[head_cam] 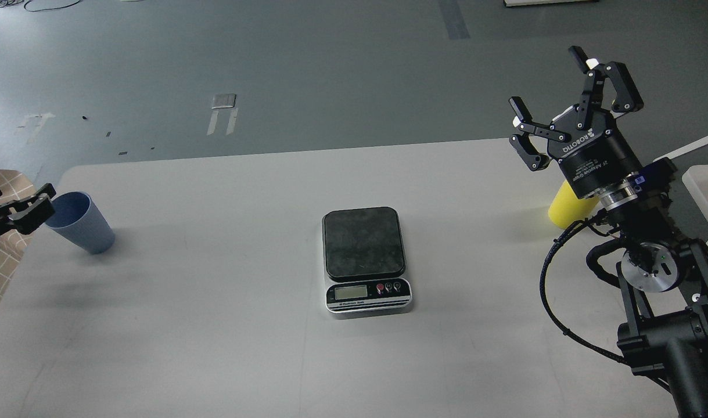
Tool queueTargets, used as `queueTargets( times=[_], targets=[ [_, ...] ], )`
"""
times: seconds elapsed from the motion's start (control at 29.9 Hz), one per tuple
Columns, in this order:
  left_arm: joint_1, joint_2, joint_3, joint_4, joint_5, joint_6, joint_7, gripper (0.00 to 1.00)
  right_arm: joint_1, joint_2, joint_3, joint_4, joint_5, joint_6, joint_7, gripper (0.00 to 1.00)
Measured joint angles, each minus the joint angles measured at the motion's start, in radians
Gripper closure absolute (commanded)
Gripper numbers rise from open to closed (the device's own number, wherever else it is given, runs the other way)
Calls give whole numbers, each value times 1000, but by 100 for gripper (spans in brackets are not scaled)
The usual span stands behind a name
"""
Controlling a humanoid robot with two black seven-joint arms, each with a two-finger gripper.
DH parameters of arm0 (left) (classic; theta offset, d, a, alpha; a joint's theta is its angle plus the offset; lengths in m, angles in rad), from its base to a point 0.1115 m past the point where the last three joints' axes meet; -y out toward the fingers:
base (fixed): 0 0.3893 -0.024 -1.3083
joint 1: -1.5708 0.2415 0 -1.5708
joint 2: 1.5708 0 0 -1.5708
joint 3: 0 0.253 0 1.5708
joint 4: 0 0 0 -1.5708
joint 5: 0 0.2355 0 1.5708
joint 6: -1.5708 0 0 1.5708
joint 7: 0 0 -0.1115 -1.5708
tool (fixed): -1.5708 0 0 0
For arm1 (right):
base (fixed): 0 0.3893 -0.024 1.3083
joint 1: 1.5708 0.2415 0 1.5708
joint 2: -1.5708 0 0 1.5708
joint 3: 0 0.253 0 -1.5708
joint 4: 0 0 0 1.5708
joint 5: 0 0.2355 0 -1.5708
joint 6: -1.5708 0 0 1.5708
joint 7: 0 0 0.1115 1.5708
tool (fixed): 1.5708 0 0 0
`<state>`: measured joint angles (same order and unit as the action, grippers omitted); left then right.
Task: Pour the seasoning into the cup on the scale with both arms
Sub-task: 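Move the left gripper down to the blue cup and grasp it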
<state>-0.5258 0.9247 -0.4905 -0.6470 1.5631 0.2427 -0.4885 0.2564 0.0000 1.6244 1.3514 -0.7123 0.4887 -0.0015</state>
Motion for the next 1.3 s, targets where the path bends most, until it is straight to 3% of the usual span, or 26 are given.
queueTargets(
  times=[0.47,0.77,0.97,1.3],
  targets=[
    [-6,-106,9,141,0,-51,0,3,-2,0,0,1,2,0,0,0],
    [-10,-116,9,152,-2,-52,0,6,-2,0,0,1,1,0,0,0],
    [-20,-129,9,169,-3,-68,0,12,-2,0,1,1,1,0,0,0],
    [-37,-129,9,170,-3,-126,0,38,-3,0,2,1,3,0,0,0]
  ],
)
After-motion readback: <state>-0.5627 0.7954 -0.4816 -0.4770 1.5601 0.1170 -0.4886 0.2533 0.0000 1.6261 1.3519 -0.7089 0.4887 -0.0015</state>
